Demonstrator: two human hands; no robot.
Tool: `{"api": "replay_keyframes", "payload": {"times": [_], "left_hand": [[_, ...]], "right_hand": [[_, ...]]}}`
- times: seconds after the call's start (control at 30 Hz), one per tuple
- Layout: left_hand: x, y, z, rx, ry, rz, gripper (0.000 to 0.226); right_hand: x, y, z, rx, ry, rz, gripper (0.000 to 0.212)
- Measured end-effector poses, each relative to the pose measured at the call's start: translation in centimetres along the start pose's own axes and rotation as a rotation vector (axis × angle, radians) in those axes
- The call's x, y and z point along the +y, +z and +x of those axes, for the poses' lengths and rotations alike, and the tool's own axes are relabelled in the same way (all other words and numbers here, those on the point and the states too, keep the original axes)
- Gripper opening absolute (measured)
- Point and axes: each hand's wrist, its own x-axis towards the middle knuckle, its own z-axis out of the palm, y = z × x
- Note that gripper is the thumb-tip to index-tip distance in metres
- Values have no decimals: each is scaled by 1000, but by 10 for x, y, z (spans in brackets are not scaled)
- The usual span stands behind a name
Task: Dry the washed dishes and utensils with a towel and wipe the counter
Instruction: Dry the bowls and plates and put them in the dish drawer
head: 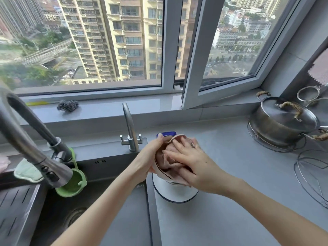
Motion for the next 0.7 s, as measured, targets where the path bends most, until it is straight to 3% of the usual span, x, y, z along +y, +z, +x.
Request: {"api": "replay_keyframes", "payload": {"times": [0.07, 0.13, 0.23, 0.4, 0.53, 0.6, 0.7], "left_hand": [[-1, 1, -7, -17, -21, -7, 50], [0, 1, -14, -6, -7, 9, 53], [1, -3, -22, -49, 33, 94, 53], [-3, -12, -43, -195, -125, 128, 49], [-6, -9, -52, -202, -72, 118, 43], [-6, -4, -53, -143, -26, 77, 44], [-11, 3, -55, 63, -2, -33, 47]], "right_hand": [[-7, 2, -2, -86, -58, 4, 82], [-19, 9, -5, -89, -144, -79, 89], [-31, 18, -11, -168, -171, -82, 86], [-43, 3, -42, -270, -276, -135, 68], [-36, -10, -51, -215, -482, -384, 54], [-34, -6, -50, -141, -473, -433, 50], [-47, 13, -52, 58, -367, -283, 40]]}}
